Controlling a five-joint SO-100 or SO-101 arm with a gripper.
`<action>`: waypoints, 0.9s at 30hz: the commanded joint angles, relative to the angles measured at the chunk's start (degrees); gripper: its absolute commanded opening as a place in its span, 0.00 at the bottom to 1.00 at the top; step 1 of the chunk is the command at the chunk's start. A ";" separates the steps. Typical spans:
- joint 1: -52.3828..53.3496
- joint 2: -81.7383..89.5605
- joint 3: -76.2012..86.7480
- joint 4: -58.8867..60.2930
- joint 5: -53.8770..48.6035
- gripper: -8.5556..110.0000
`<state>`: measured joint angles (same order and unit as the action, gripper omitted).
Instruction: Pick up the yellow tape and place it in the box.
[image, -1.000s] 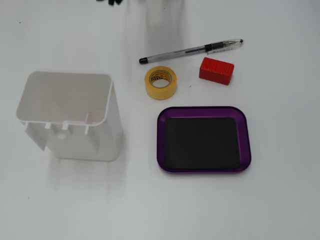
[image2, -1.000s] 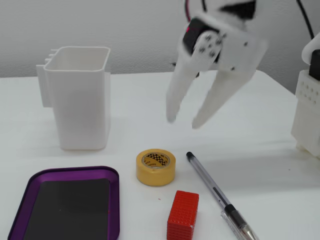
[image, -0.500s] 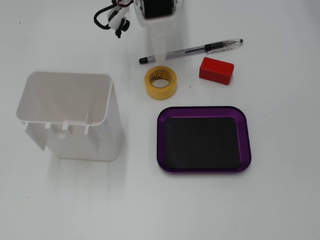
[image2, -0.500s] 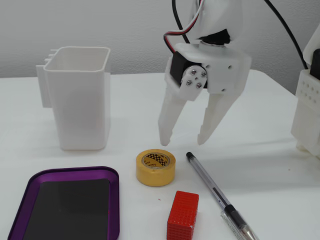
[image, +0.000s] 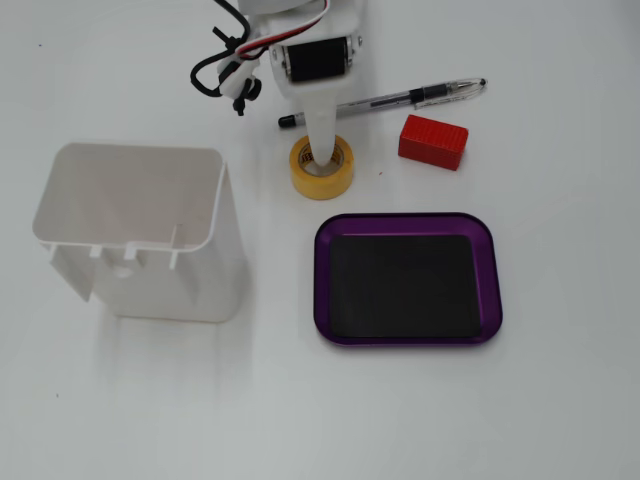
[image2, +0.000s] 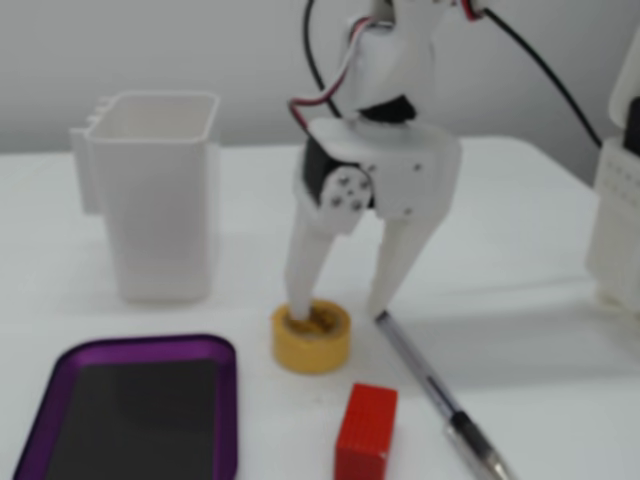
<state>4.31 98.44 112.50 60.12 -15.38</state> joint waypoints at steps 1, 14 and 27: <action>0.44 -0.44 -1.05 -0.79 -0.26 0.22; 0.18 -4.48 2.99 -9.05 -0.26 0.07; -3.43 9.32 -7.21 0.70 4.13 0.07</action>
<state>3.08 101.16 109.42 59.41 -12.22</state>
